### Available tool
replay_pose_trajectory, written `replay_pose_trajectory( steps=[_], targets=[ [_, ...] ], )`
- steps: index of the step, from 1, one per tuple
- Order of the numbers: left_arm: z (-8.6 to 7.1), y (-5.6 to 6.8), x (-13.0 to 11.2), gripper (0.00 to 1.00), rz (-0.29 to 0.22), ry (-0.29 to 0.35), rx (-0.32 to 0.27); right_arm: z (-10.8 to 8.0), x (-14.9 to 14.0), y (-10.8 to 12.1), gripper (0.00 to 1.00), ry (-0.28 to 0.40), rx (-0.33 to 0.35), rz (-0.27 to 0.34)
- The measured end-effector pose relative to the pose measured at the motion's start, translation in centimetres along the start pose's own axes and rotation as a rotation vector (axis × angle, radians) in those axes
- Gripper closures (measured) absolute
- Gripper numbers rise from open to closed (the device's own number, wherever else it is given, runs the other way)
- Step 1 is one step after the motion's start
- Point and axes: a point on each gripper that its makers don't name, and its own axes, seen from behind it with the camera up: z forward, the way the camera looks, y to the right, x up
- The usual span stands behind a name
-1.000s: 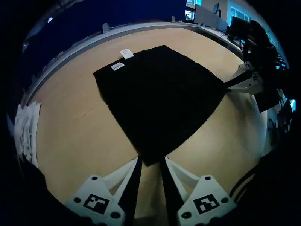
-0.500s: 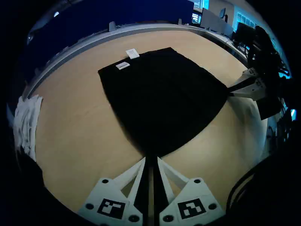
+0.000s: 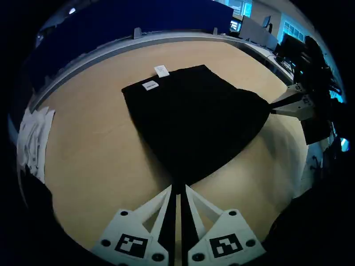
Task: Fold towel
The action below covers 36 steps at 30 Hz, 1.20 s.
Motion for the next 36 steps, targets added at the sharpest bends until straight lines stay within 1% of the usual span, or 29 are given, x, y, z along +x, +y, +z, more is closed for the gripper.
replay_pose_trajectory(
  steps=[6,11,20,24,29,36],
  targets=[
    [-2.2,0.5,0.4,0.94,-0.029,0.003,-0.010,-2.3,1.3,-0.6,0.88,0.010,0.007,-0.022],
    [-4.1,1.0,0.8,0.94,-0.041,0.006,-0.021,-4.2,2.5,-0.9,0.88,0.020,0.011,-0.032],
    [-6.8,1.6,1.8,0.94,-0.063,0.019,-0.026,-6.7,3.6,-1.4,0.88,0.017,0.023,-0.026],
    [-8.2,1.8,2.2,0.94,-0.067,0.019,-0.030,-7.6,3.7,-1.8,0.88,0.009,0.037,-0.015],
    [-9.3,2.0,2.4,0.94,-0.067,0.015,-0.032,-8.7,3.4,-2.3,0.88,-0.005,0.057,-0.008],
    [-9.3,2.1,2.5,0.94,-0.066,0.010,-0.033,-9.1,3.3,-2.5,0.88,-0.014,0.061,-0.007]
  ],
)
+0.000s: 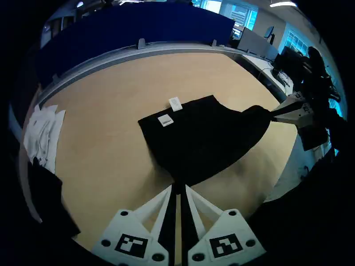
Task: Fold towel
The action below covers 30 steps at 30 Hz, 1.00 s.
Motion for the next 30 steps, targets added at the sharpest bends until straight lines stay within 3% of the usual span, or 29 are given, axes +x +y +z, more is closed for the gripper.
replay_pose_trajectory(
  steps=[5,14,30],
  targets=[
    [0.1,-0.2,0.6,0.94,-0.004,0.002,0.002,0.1,0.3,0.3,0.88,-0.006,-0.001,0.001],
    [1.6,-1.5,3.7,0.94,-0.006,0.043,0.026,1.3,1.8,2.1,0.88,-0.019,-0.018,0.002],
    [7.0,-4.5,7.9,0.94,-0.053,0.072,0.053,6.0,2.9,6.8,0.88,-0.045,-0.040,0.052]
  ],
)
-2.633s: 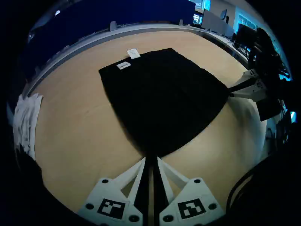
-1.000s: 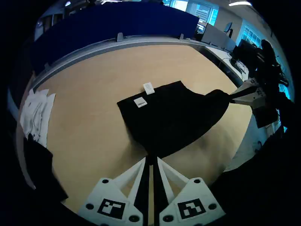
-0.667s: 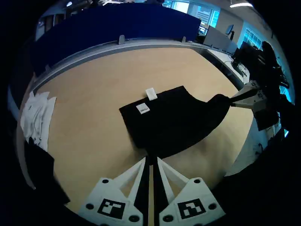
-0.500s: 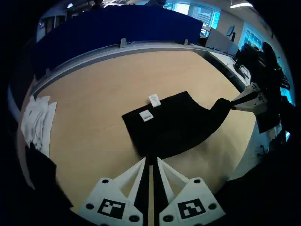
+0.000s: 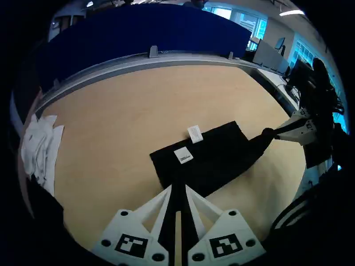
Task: Fold towel
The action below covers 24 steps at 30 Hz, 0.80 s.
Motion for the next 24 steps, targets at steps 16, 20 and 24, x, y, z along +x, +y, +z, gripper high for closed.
replay_pose_trajectory(
  steps=[16,20,24],
  targets=[
    [5.7,-1.3,-1.2,0.94,0.005,-0.061,0.002,5.3,-1.0,2.6,0.88,-0.047,0.000,0.075],
    [6.9,-1.5,-1.4,0.94,-0.005,-0.067,-0.009,6.3,-1.3,3.1,0.88,-0.053,-0.011,0.093],
    [8.0,-2.0,-1.3,0.94,-0.023,-0.063,-0.007,7.4,-1.4,3.6,0.87,-0.048,-0.029,0.102]
  ],
)
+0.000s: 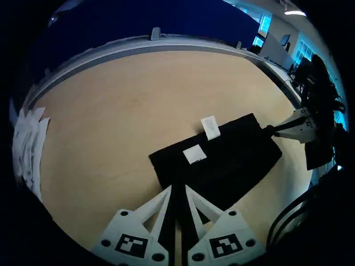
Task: Fold towel
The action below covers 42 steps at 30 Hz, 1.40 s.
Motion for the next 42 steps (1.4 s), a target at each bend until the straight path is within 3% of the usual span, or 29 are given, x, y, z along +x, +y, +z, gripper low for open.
replay_pose_trajectory(
  steps=[9,14,22,26,34,42],
  targets=[
    [1.5,-1.1,0.7,0.93,-0.003,0.006,0.030,1.6,0.4,1.2,0.79,0.011,-0.045,0.004],
    [1.9,-1.4,1.1,0.88,0.011,0.010,0.046,1.9,0.8,1.8,0.68,0.017,-0.077,-0.010],
    [1.4,-2.3,2.0,0.67,0.010,0.030,0.072,1.8,1.7,2.9,0.33,0.043,-0.130,-0.042],
    [1.1,-2.6,2.1,0.53,-0.002,0.036,0.075,1.6,2.2,3.6,0.06,0.063,-0.158,-0.053],
    [0.0,-2.6,2.0,0.31,-0.003,0.048,0.073,0.7,3.0,3.9,0.03,0.097,-0.185,-0.072],
    [-1.1,-1.9,0.9,0.21,-0.015,0.051,0.064,-0.4,2.0,2.9,0.00,0.097,-0.166,-0.076]
  ],
)
